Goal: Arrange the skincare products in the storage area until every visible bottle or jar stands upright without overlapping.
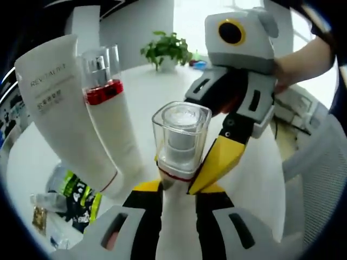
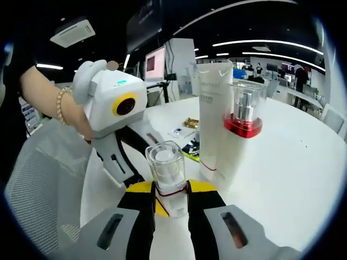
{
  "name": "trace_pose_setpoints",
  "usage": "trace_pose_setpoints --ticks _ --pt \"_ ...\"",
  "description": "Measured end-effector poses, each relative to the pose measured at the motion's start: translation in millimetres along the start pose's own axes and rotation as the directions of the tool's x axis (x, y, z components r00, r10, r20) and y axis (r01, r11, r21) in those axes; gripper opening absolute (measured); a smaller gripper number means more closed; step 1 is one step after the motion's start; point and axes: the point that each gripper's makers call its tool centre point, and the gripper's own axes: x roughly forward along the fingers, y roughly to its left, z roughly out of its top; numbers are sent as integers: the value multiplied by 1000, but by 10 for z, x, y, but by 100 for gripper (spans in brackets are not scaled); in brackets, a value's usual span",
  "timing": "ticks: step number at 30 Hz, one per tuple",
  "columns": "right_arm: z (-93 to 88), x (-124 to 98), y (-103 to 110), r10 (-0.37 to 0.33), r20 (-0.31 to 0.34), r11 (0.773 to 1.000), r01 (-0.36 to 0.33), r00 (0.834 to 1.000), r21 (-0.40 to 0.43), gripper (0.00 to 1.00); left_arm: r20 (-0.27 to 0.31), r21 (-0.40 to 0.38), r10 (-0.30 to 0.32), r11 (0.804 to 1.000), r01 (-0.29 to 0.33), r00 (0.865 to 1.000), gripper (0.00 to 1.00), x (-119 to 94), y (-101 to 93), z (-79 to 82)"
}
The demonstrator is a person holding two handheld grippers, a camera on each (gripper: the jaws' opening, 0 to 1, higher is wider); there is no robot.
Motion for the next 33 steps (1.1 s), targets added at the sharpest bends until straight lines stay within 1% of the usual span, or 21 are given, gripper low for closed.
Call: trace_pose_setpoints --ticks 3,8,10,14,22,33 --pt "21 25 -71 -2 5 1000 2 1000 2 22 4 -5 1 1000 -1 1000 21 38 98 6" --pt "53 70 -173 2 13 1000 -2 1000 3 22 -9 -10 6 1000 -6 1000 20 80 204 -18" --pt "59 84 -203 4 14 1000 -4 1000 -2 22 -7 -14 6 1000 -7 1000 20 91 203 -13" --pt "66 99 -254 2 16 1000 -2 1000 -1 22 -1 -20 7 1000 -8 1000 20 122 282 -8" --pt "73 101 -311 2 17 1000 -2 1000 5 22 4 -23 9 1000 -9 1000 20 152 294 14" --pt "54 112 -319 6 7 1000 -6 1000 11 22 2 -33 7 999 -7 1000 20 164 308 13"
